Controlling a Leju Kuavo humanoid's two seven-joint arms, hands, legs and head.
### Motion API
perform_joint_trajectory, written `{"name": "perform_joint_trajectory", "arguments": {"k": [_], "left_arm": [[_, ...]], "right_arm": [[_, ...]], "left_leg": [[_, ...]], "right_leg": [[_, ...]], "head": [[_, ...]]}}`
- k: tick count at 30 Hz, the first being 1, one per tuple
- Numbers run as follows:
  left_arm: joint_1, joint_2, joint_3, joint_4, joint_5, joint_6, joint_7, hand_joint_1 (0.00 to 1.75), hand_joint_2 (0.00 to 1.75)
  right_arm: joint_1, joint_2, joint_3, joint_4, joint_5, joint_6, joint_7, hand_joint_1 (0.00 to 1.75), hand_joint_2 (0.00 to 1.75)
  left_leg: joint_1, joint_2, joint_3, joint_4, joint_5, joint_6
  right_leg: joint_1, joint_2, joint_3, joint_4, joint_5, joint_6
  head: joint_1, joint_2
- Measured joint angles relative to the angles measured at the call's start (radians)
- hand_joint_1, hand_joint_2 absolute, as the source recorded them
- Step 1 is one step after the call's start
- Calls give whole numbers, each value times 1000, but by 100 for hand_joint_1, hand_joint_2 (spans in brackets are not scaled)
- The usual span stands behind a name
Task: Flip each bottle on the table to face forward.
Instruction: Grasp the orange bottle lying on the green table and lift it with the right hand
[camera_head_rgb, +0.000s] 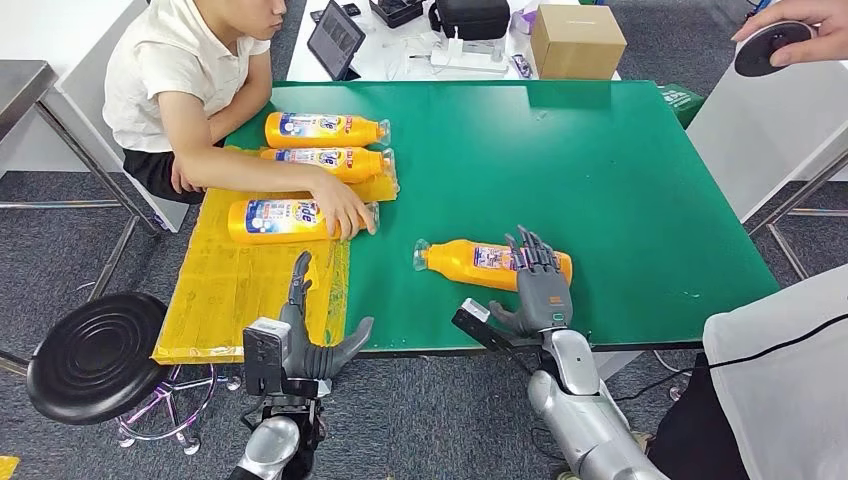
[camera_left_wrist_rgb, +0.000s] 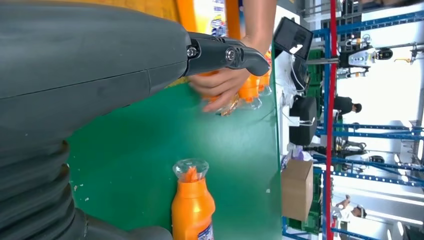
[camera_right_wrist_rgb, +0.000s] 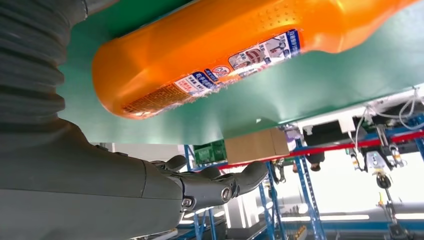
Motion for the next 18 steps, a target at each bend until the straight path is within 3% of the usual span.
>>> {"name": "perform_joint_trajectory", "arguments": {"k": [6, 11, 18], "left_arm": [[-18, -1, -4, 22, 14, 2, 6, 0, 175], [-40, -6, -25, 45, 31, -11, 22, 0, 175], [-43, -6, -31, 52, 98, -73, 77, 0, 175]], "right_arm": [[-71, -14, 17, 110, 37, 22, 68, 0, 175], [-153, -15, 22, 217, 44, 122, 107, 0, 175], [-231, -16, 70, 299, 151, 269, 270, 0, 175]], "left_leg": [[0, 0, 0, 0, 0, 0], [-1, 0, 0, 0, 1, 0], [-1, 1, 1, 0, 0, 0]], "right_leg": [[0, 0, 0, 0, 0, 0], [0, 0, 0, 0, 1, 1], [0, 0, 0, 0, 1, 1]], "head": [[0, 0], [0, 0], [0, 0]]}}
